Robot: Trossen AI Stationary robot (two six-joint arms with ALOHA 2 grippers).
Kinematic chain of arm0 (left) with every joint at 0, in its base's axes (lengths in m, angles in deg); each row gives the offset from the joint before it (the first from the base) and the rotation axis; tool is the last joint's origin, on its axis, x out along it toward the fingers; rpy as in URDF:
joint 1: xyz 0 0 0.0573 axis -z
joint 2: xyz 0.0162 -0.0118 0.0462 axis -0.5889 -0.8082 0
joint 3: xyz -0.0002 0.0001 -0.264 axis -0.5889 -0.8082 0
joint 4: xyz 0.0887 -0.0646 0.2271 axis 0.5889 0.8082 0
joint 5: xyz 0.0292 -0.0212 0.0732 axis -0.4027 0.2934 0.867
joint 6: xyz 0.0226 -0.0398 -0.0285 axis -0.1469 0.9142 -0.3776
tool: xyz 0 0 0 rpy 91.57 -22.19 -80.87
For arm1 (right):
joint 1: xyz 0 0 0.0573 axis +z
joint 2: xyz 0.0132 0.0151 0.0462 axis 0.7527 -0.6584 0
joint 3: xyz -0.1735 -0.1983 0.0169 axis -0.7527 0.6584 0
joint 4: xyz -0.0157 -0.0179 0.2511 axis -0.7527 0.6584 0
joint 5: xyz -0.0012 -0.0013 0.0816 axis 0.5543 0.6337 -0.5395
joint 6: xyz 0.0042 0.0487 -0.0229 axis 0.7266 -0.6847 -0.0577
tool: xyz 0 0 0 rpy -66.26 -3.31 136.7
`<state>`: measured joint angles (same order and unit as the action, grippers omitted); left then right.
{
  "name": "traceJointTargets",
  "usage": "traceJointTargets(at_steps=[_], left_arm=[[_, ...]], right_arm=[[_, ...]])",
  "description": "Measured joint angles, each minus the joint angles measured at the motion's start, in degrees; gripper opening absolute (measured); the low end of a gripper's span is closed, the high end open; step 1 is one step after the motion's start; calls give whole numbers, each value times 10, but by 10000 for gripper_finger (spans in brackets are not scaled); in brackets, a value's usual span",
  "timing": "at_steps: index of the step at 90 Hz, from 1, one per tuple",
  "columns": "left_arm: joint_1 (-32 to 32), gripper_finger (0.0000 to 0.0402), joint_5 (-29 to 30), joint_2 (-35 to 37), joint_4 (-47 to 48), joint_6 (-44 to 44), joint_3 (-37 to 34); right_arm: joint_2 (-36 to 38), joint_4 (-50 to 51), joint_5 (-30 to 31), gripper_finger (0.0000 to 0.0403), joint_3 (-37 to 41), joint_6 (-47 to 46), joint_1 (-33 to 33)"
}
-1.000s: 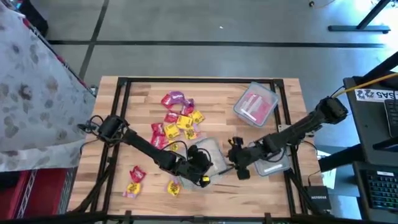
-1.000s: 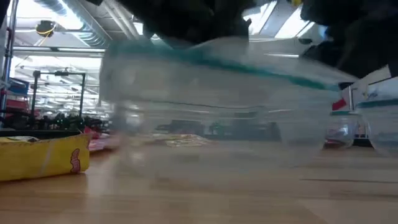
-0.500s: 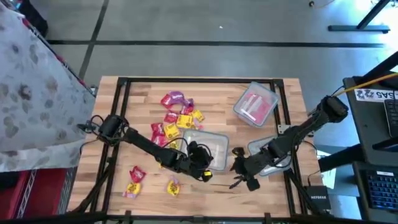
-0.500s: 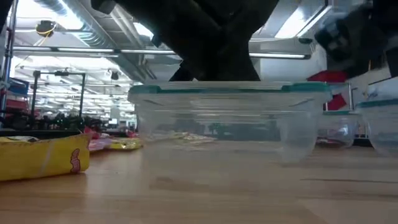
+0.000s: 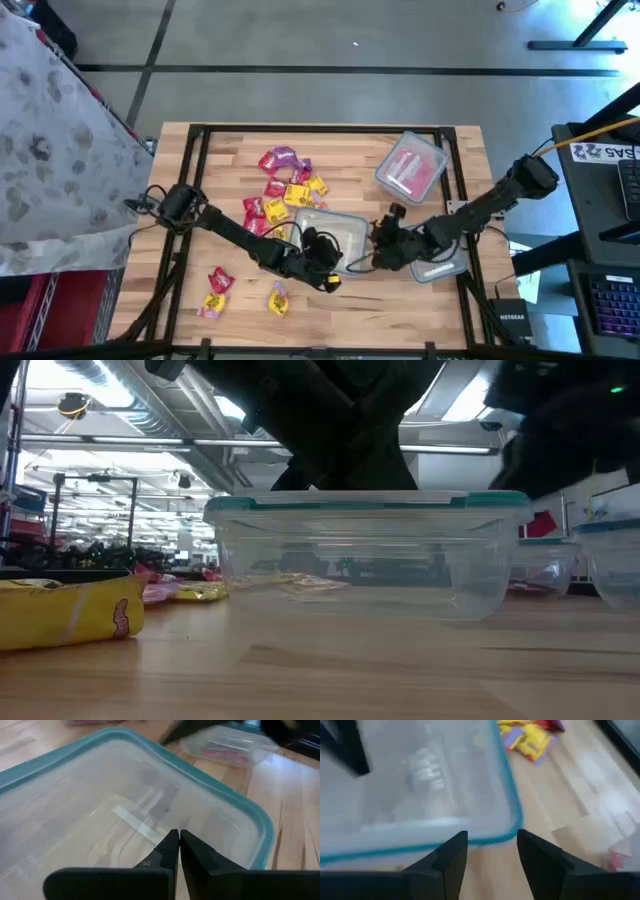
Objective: Sort candy
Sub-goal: Open the rectangular transparent food container
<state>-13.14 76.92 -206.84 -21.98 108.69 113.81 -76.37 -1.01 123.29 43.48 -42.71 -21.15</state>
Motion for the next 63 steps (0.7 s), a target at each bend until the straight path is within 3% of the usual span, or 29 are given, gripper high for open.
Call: traceJointTargets(at_steps=[40, 63], left_arm=[[-5, 0, -16, 2, 21, 2, 2], [2, 0, -36, 14, 50, -2, 2]], right_arm=[[-57, -107, -186, 161, -3, 16, -19], [-61, -208, -346, 161, -1, 72, -19]])
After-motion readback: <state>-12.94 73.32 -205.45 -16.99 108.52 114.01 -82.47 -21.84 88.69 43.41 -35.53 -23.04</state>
